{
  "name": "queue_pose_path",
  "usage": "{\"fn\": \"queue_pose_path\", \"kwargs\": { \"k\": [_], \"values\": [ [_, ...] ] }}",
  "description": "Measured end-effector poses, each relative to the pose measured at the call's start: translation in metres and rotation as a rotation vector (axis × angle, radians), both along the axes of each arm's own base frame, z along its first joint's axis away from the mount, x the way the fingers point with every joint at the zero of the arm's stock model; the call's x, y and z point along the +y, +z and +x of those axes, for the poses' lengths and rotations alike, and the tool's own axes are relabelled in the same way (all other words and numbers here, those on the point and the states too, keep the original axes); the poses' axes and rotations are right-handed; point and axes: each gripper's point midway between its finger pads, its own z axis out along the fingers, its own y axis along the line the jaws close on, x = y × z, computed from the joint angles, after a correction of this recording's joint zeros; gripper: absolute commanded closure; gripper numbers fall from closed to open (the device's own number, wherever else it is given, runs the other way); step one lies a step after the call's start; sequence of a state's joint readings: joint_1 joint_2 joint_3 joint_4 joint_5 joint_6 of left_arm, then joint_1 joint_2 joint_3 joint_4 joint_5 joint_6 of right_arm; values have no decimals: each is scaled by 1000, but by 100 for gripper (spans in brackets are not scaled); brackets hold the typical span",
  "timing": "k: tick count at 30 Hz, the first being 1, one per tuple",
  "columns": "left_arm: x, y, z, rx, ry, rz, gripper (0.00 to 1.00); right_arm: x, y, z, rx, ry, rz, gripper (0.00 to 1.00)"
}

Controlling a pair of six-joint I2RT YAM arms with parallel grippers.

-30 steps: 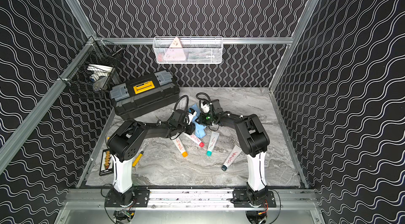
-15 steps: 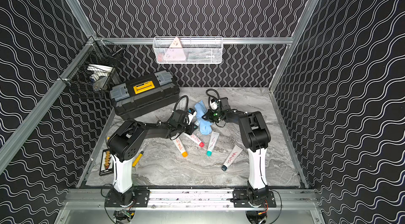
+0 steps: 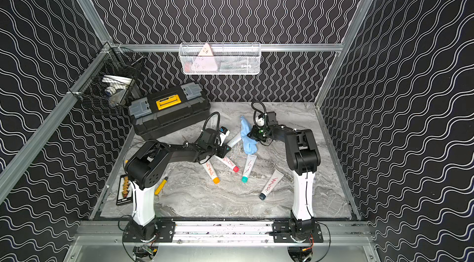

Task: Wipe the surface of the toothpaste tube
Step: Wipe the dirt from the toothpaste tube.

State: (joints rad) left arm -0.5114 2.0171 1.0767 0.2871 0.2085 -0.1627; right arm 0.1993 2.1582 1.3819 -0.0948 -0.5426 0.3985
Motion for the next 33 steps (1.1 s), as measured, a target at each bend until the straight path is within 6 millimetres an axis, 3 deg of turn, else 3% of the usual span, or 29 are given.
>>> {"fn": "queue_pose_path", "kwargs": {
  "k": [11,26,33],
  "values": [
    [2,0,1,-2,7,3,84,25,4,-9,-14,51,-42,100],
    [5,0,3,-6,24,10,84,95,21,-72,17,227,19,100],
    [5,0,3,-6,23,10,84,102,25,-80,16,239,32,100]
  ]
}}
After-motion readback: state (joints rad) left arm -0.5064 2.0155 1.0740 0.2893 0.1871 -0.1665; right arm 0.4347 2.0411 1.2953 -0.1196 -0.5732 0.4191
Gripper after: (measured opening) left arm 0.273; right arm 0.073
